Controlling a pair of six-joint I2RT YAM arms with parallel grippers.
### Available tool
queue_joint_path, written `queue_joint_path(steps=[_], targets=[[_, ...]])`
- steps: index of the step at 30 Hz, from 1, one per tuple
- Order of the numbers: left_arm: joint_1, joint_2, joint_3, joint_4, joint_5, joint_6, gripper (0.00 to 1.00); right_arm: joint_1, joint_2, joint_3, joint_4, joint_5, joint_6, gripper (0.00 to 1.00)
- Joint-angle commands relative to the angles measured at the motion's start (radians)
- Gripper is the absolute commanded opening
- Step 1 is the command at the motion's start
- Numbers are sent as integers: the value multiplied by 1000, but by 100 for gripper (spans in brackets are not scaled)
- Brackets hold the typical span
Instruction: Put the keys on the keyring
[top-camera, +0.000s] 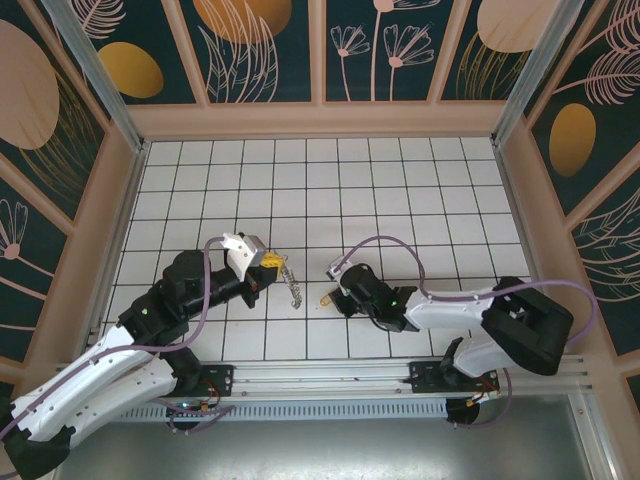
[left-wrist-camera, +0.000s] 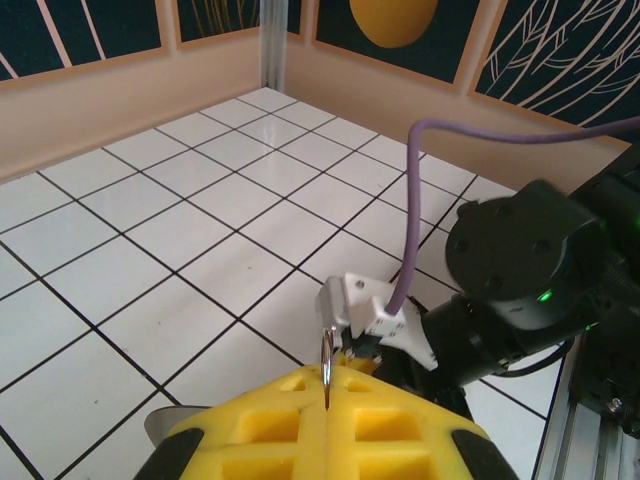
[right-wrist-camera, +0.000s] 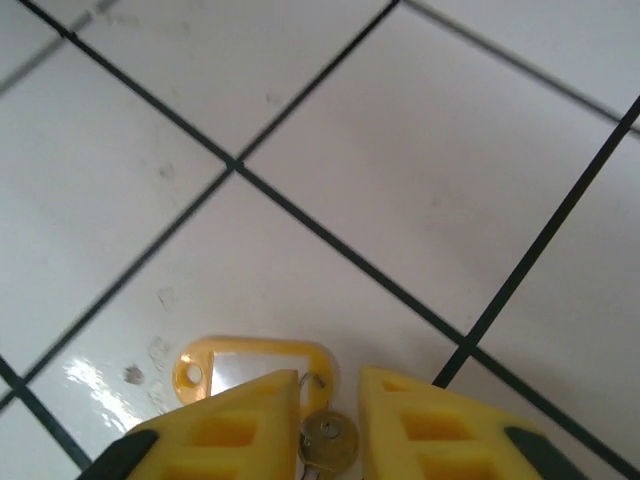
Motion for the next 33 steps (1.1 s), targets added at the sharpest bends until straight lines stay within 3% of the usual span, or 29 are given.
queue_joint_path(steps=[1, 6, 10, 16, 33], targets=[[0, 2, 31, 10, -4, -6, 0, -1, -71, 66, -128, 30, 14, 30], [0, -1, 34, -2, -8, -11, 0, -74, -75, 228, -401, -33, -8, 34], [0, -35, 28, -10, -8, -40, 0, -166, 6, 403, -608, -155, -30, 34], [0, -119, -26, -11, -39, -113, 0, -118, 221, 650, -899, -179, -67, 39], [0, -266, -80, -61, -68, -185, 0, -41, 489, 838, -1083, -165, -137, 34]])
